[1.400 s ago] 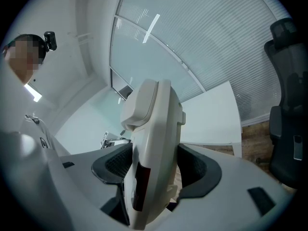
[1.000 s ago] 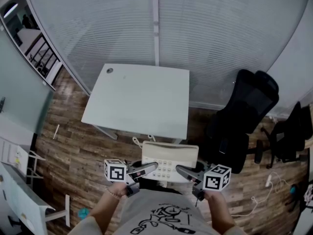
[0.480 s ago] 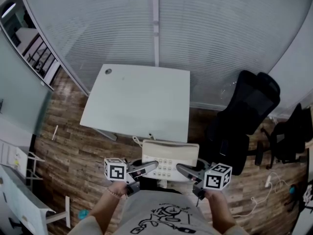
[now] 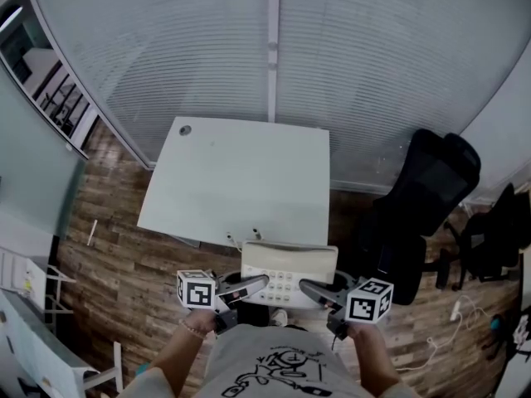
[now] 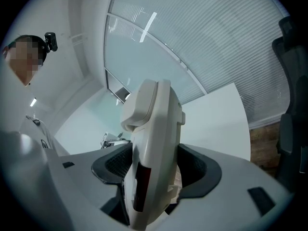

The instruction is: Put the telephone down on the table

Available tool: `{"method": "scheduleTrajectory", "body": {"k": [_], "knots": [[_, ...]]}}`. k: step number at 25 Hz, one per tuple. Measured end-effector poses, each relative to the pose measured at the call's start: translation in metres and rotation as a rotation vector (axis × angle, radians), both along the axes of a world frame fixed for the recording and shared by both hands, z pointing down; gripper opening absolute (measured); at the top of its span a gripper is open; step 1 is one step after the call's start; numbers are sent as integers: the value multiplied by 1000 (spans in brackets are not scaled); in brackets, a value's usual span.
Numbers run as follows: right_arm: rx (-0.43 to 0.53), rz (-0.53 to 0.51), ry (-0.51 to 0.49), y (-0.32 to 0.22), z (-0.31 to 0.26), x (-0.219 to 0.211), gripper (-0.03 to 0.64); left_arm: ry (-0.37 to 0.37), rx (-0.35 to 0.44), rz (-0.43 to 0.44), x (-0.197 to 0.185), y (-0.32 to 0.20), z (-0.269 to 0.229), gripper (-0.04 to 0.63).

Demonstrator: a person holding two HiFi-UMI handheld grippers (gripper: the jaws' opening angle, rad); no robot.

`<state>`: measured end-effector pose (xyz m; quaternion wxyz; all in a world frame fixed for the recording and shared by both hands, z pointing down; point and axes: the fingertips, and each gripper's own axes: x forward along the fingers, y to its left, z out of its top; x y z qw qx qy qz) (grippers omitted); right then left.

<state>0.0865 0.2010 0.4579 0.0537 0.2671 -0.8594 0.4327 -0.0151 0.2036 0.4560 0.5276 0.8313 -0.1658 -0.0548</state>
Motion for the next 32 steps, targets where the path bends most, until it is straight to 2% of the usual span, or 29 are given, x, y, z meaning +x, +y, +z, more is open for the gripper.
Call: {"method": "scheduleTrajectory", "body": {"k": [16, 24, 32], "knots": [[-8, 53, 9, -74, -1, -70, 305, 23, -21, 42, -70, -78, 2, 163], [-17, 56, 13, -94, 0, -85, 305, 30, -34, 46, -84, -98, 4, 163], [-27, 55, 11, -114, 3, -79, 305, 26, -38, 41, -78, -118, 5, 163]]}}
